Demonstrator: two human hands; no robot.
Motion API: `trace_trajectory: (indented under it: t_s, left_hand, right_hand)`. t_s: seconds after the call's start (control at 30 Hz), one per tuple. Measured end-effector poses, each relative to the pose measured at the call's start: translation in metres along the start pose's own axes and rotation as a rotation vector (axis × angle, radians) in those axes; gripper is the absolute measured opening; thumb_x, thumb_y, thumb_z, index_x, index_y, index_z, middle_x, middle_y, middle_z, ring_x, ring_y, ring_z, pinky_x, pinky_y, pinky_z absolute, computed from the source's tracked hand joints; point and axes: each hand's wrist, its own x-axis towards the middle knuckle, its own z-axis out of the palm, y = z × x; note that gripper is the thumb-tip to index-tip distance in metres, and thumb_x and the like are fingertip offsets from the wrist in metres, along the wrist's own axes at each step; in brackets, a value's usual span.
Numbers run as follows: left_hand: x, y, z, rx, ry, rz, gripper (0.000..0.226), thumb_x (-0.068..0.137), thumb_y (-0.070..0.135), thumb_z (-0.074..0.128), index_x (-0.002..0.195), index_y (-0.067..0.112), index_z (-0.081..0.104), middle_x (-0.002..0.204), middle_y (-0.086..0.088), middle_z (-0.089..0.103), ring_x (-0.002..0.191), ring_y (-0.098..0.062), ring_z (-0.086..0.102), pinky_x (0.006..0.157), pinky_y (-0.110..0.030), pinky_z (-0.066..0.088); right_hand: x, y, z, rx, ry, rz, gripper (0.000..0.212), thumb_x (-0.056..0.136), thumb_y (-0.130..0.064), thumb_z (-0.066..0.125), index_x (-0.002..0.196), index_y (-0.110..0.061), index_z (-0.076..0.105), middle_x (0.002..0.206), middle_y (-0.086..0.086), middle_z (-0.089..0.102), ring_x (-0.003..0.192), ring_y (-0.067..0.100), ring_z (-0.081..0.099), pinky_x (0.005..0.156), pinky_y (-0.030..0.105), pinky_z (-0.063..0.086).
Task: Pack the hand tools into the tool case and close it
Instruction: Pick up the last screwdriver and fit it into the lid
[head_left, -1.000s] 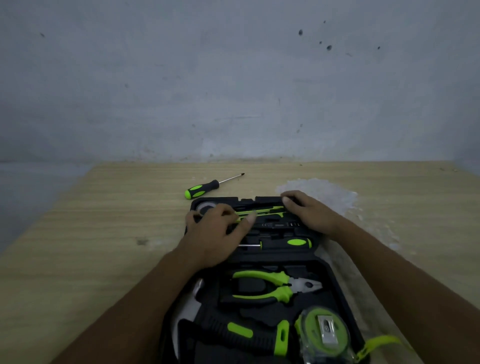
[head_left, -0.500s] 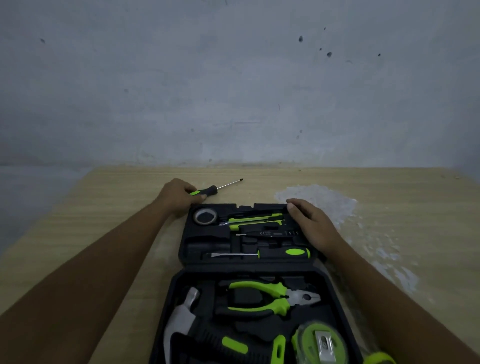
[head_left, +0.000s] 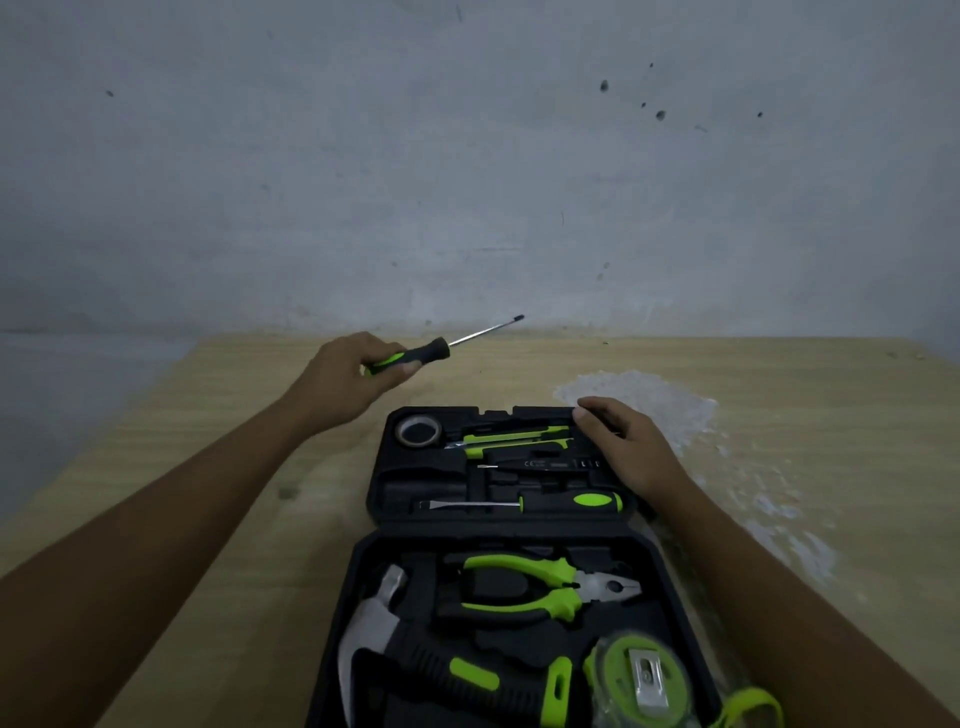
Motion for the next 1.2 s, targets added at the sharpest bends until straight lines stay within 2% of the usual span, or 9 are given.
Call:
trace_trajectory:
  t_s: [0.13,0.2,0.3,0.5,0.6,0.73,0.87,0.97,1.2]
  left_hand:
    - [-0.032,0.026,-0.010,-0.042,-0.098,0.103,0.030,0.085,0.041,0.063,0.107,0.022,0.072,0.092,0.010,0.061,0.080,-0.001,0.058,0.068,-0.011,0.039]
    - [-0.046,0.030,-0.008,-0.049,-0.134,0.144,0.029,0.085,0.040,0.064,0.107,0.022,0.072,0.094,0.012,0.061,0.084,0.002,0.058,0.072,-0.009,0.038]
    - [-0.063,0.031,0.003,-0.049,-0.182,0.177,0.031,0.085,0.047,0.065,0.105,0.025,0.073,0.097,0.011,0.063,0.093,-0.002,0.060,0.080,-0.020,0.044]
    - [-0.089,0.027,0.026,0.009,-0.176,0.121,0.046,0.083,0.064,0.049,0.109,0.033,0.070,0.100,0.021,0.057,0.098,-0.002,0.052,0.086,-0.042,0.045]
    - [-0.094,0.023,0.034,0.074,-0.207,0.106,0.064,0.079,0.078,0.036,0.115,0.034,0.066,0.104,0.021,0.057,0.104,-0.008,0.046,0.092,-0.051,0.038]
    - [-0.091,0.025,0.038,0.104,-0.216,0.109,0.058,0.080,0.070,0.041,0.118,0.034,0.065,0.106,0.017,0.052,0.106,-0.010,0.039,0.091,-0.045,0.031]
    - [-0.089,0.031,0.041,0.129,-0.220,0.103,0.029,0.090,0.041,0.060,0.118,0.032,0.067,0.103,0.014,0.049,0.105,-0.011,0.041,0.084,-0.038,0.025]
    - [-0.086,0.035,0.040,0.156,-0.211,0.108,0.027,0.089,0.041,0.062,0.113,0.032,0.070,0.101,0.015,0.052,0.105,-0.013,0.049,0.081,-0.038,0.028]
    - [-0.089,0.047,0.036,0.338,-0.147,0.220,0.028,0.085,0.045,0.053,0.101,0.037,0.074,0.078,0.010,0.048,0.079,-0.019,0.055,0.075,-0.041,0.032]
  right_hand:
    - [-0.003,-0.002,-0.002,-0.014,0.004,-0.016,0.047,0.090,-0.052,0.055,0.126,-0.023,0.060,0.125,0.001,0.064,0.113,0.020,0.061,0.100,0.045,0.049]
    - [-0.006,-0.004,-0.003,-0.003,0.003,-0.028,0.052,0.086,-0.059,0.055,0.124,-0.025,0.061,0.123,0.000,0.066,0.112,0.019,0.062,0.099,0.047,0.050]
    - [-0.009,-0.004,-0.003,-0.003,-0.002,-0.063,0.056,0.080,-0.068,0.053,0.117,-0.028,0.064,0.118,-0.003,0.068,0.109,0.017,0.064,0.096,0.047,0.051]
    - [-0.022,-0.012,-0.003,0.005,-0.026,-0.112,0.028,0.083,-0.056,0.053,0.104,-0.040,0.063,0.111,-0.009,0.068,0.104,0.010,0.063,0.084,0.029,0.048]
    - [-0.027,-0.009,-0.006,-0.025,-0.092,-0.100,0.041,0.077,-0.059,0.059,0.113,-0.038,0.063,0.131,-0.006,0.058,0.121,0.015,0.054,0.095,0.035,0.048]
    - [-0.033,-0.012,-0.010,-0.093,-0.149,-0.136,0.041,0.072,-0.053,0.072,0.110,-0.041,0.066,0.153,-0.010,0.032,0.139,0.009,0.030,0.109,0.039,0.033]
    - [-0.031,-0.020,-0.002,-0.292,-0.137,-0.415,0.020,0.077,-0.042,0.076,0.095,-0.033,0.073,0.122,-0.014,0.060,0.123,0.010,0.047,0.102,0.040,0.041]
    - [-0.031,-0.024,0.002,-0.296,-0.218,-0.414,0.007,0.082,-0.026,0.074,0.090,-0.026,0.075,0.095,-0.008,0.070,0.097,0.009,0.060,0.087,0.037,0.050]
    - [-0.032,-0.026,0.003,-0.335,-0.203,-0.399,0.008,0.084,-0.025,0.072,0.091,-0.026,0.073,0.093,-0.002,0.066,0.096,0.016,0.057,0.083,0.032,0.048]
